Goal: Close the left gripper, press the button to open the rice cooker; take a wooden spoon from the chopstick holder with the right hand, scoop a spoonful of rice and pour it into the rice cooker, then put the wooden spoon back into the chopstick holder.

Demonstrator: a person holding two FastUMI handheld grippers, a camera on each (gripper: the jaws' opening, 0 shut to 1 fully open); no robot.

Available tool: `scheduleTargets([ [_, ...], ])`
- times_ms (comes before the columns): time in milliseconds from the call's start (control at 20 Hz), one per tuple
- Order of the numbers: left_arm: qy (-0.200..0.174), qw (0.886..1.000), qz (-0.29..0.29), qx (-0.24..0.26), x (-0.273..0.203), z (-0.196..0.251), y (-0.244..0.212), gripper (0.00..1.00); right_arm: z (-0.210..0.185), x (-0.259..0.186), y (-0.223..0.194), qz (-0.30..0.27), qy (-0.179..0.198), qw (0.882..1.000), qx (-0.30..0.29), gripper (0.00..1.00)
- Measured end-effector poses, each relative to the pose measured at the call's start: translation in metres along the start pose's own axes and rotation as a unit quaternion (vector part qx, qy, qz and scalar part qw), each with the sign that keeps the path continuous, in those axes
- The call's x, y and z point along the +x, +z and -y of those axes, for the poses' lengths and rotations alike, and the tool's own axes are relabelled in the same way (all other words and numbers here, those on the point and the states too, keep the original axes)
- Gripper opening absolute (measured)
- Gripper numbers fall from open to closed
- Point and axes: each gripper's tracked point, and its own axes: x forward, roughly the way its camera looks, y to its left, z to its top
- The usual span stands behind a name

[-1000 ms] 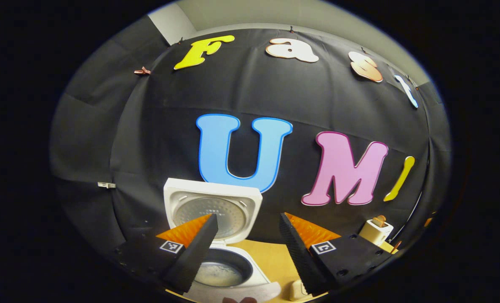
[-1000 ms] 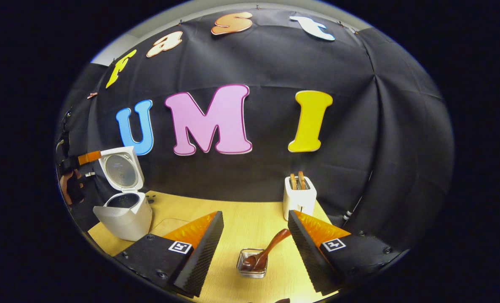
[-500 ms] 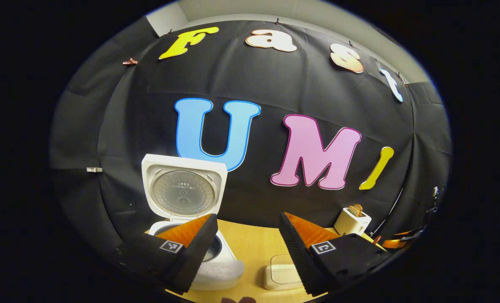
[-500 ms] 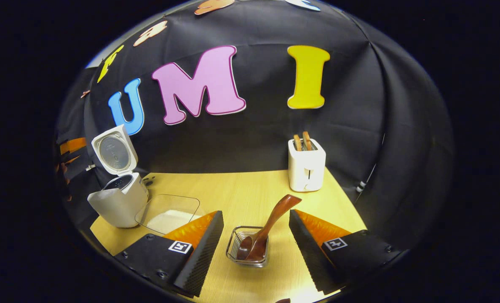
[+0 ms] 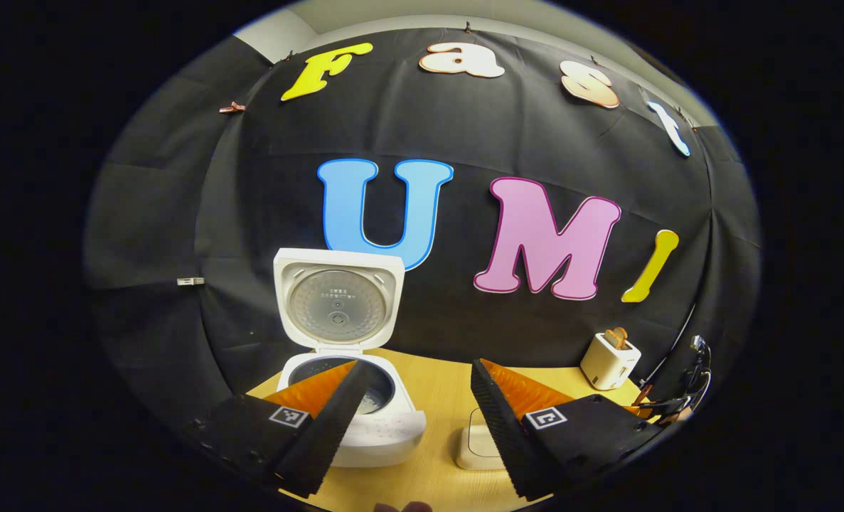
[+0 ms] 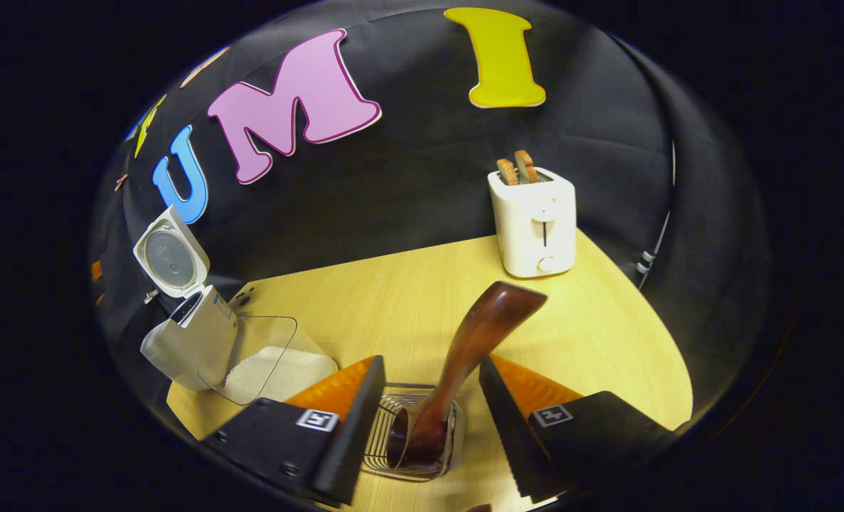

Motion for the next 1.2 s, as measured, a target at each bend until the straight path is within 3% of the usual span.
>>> scheduleTargets([
  [50,0.006,1.000,-0.003,0.000,-0.004,-0.001,-0.003,0.95,0.000,0.009,-0.002,-0.003,0.001,1.000,0.003,0.74],
  [200,0.024,1.000,-0.012,0.008,-0.014,-0.006,-0.009,0.95,0.004,0.027,-0.004,-0.008,0.001,1.000,0.013,0.58],
  [250,0.030,0.999,-0.014,0.011,-0.017,-0.007,-0.011,0.95,0.005,0.032,-0.006,-0.014,0.003,1.000,0.023,0.42],
  [300,0.034,0.999,-0.015,0.013,-0.020,-0.007,-0.011,0.95,0.007,0.035,-0.004,-0.014,0.000,0.999,0.032,0.59],
  [350,0.037,0.999,-0.014,0.014,-0.022,-0.007,-0.012,0.95,0.008,0.036,-0.005,-0.017,0.000,0.999,0.037,0.48],
  [400,0.039,0.999,-0.014,0.014,-0.024,-0.007,-0.011,0.95,0.005,0.039,-0.006,-0.020,0.009,0.999,0.045,0.29],
  [600,0.044,0.999,-0.013,0.012,-0.027,-0.008,-0.013,0.95,-0.005,0.033,-0.002,-0.019,0.023,0.998,0.061,0.23],
  [800,0.040,0.999,-0.008,0.004,-0.023,-0.011,-0.012,0.95,-0.006,0.022,0.001,-0.018,0.011,0.999,0.042,0.20],
  [850,0.037,0.999,-0.006,0.002,-0.023,-0.011,-0.012,0.95,-0.010,0.019,0.004,-0.018,0.017,0.998,0.049,0.10],
  [900,0.035,0.999,-0.004,0.000,-0.021,-0.011,-0.010,0.95,-0.013,0.014,0.010,-0.012,0.020,0.998,0.054,0.20],
  [1200,0.018,1.000,0.007,-0.016,-0.013,-0.022,-0.005,0.95,-0.016,-0.022,0.067,0.057,0.003,0.998,0.037,0.20],
])
